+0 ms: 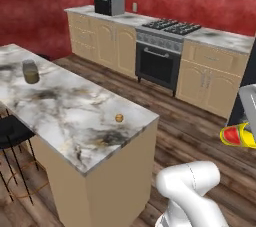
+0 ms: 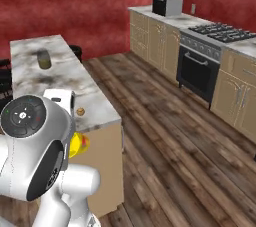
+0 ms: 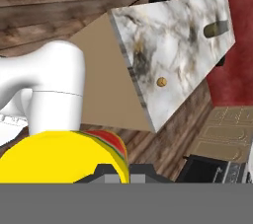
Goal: Open the cabinet directly in front. Then move the beer and the cup to the dining counter with the jar on it.
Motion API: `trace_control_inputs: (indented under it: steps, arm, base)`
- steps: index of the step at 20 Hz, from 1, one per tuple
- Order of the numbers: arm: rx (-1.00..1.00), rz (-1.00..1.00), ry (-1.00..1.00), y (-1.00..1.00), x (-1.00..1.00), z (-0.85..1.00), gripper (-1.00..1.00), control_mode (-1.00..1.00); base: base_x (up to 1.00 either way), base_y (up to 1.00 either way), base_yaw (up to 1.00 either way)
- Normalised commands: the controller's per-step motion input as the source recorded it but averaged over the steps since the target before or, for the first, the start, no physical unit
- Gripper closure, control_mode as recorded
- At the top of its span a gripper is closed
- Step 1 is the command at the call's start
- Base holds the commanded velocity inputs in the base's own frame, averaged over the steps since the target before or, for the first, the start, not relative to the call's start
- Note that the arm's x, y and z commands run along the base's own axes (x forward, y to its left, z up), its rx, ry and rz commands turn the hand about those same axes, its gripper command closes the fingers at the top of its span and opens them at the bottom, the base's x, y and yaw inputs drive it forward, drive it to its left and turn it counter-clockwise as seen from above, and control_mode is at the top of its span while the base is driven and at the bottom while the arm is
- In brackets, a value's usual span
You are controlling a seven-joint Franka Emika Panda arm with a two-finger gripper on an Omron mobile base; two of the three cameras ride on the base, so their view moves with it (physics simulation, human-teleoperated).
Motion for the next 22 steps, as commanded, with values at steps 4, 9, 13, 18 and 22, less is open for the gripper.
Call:
trace_control_inputs:
  steps: [4,9,13,18,22]
  arm:
    - [0.00,0.00,0.00,0.00,0.00,0.00,1.00,1.00]
    - [0.00,0.00,0.00,0.00,0.00,0.00,1.00,1.00]
    - [0.00,0.00,0.00,0.00,0.00,0.00,1.00,1.00]
    - [0.00,0.00,0.00,0.00,0.00,0.00,1.00,1.00]
    - [0.00,0.00,0.00,0.00,0.00,0.00,1.00,1.00]
  base:
    - [0.16,-0.20,0.27]
    - [0.19,-0.24,0.27]
    - [0.24,-0.26,0.27]
    - [0.25,-0.25,0.27]
    - [0.25,-0.26,0.26]
